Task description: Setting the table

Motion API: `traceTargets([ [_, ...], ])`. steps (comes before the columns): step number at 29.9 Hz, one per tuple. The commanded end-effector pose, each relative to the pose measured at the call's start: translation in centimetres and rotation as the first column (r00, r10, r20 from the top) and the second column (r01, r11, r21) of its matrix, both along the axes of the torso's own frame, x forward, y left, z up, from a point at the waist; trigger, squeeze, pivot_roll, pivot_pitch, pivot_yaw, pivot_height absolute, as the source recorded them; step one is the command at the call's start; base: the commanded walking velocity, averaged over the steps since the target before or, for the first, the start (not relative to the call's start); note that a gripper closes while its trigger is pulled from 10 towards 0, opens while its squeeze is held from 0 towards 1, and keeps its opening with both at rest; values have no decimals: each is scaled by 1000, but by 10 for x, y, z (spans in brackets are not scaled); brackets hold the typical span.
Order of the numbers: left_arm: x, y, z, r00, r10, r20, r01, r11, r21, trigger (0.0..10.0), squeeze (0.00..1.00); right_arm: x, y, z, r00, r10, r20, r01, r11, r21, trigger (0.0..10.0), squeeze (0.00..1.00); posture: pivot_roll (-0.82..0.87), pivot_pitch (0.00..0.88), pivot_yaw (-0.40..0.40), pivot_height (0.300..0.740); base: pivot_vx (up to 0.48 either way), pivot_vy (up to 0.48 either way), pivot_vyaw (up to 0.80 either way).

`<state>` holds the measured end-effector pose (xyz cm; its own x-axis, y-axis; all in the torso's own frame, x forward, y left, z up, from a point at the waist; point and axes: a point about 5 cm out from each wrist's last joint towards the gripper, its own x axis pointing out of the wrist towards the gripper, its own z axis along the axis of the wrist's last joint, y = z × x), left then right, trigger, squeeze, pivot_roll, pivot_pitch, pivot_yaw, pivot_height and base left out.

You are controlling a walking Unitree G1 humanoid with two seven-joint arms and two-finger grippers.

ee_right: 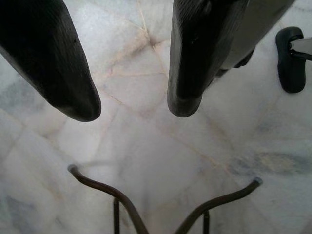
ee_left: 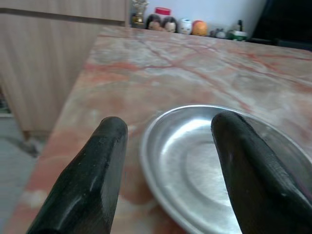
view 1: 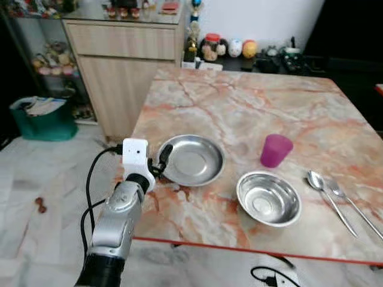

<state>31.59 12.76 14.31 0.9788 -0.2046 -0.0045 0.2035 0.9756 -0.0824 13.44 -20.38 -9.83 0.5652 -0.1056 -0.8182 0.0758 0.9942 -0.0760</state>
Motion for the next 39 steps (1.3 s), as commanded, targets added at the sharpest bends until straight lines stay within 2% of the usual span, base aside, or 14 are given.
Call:
traceTargets([
  [1, 4, 0, 2, 1000, 3, -20, -3, 1000, 5, 10000, 0, -1, 0, -1, 1000, 2, -11, -2, 1000, 1, 10000, 0, 151, 0, -79, 731, 0, 0, 0],
  [4, 7, -5, 1, 996, -21, -83, 18, 999, -36, 10000, 0, -1, 0, -1, 1000, 2, -12, -2, 1000, -6, 10000, 0, 152, 0, -79, 731, 0, 0, 0],
  [8, 10, -11, -7, 983, -36, -180, 29, 999, -41, 10000, 0, -1, 0, -1, 1000, 0, -11, 0, 1000, -7, 10000, 0, 151, 0, -78, 731, 0, 0, 0],
  [13, 17, -28, -12, 960, -75, -268, 38, 989, -142, 10000, 0, -1, 0, -1, 1000, -4, -10, 4, 1000, -7, 10000, 0, 149, 0, -77, 731, 0, 0, 0],
  [20, 27, -34, -11, 960, -31, -277, 4, 995, -99, 10000, 0, -1, 0, -1, 1000, -10, -8, 10, 1000, -5, 10000, 0, 141, 0, -71, 731, 0, 0, 0],
  [24, 39, -36, -2, 971, 33, -236, -54, 995, -82, 10000, 0, -1, 1, -1, 1000, -11, -9, 11, 1000, -5, 10000, 0, 146, 0, -73, 731, 0, 0, 0],
  [25, 41, -35, -1, 971, 58, -230, -74, 995, -62, 10000, 388, -1, 1, -1, 1000, -12, -8, 12, 1000, -5, 10000, 0, 146, 0, -73, 731, 0, 0, 0],
  [26, 43, -35, -2, 971, 66, -230, -77, 996, -43, 10000, 388, -1, 1, -1, 1000, -12, -8, 12, 1000, -5, 10000, 0, 142, 0, -72, 731, 0, 0, 0],
  [28, 46, -34, -3, 970, 89, -228, -88, 996, 13, 10000, 275, -1, 1, -1, 1000, -13, -7, 12, 1000, -4, 10000, 0, 140, 0, -72, 731, 0, 0, 0],
  [29, 46, -34, -3, 970, 89, -228, -88, 996, 13, 10000, 275, -1, 1, -1, 1000, -13, -7, 12, 1000, -4, 10000, 0, 140, 0, -72, 731, 0, 0, 0],
  [30, 49, -33, -3, 967, 110, -231, -113, 994, 2, 10000, 0, -1, 1, -1, 1000, -14, -7, 14, 1000, -4, 10000, 0, 137, 0, -70, 731, 0, 0, 0],
  [32, 52, -32, -4, 963, 124, -239, -131, 991, -12, 10000, 0, -1, 1, -1, 1000, -16, -7, 16, 1000, -4, 10000, 0, 137, 0, -70, 731, 0, 0, 0],
  [34, 53, -32, -6, 961, 129, -244, -131, 991, 9, 10000, 0, -1, 1, -1, 1000, -17, -6, 17, 1000, -4, 10000, 0, 130, 0, -66, 731, 0, 0, 0],
  [39, 52, -28, -13, 954, 141, -265, -144, 990, 7, 10000, 0, -1, 1, -1, 1000, -19, -4, 19, 1000, -1, 10000, 0, 129, 0, -65, 731, 0, 0, 0],
])
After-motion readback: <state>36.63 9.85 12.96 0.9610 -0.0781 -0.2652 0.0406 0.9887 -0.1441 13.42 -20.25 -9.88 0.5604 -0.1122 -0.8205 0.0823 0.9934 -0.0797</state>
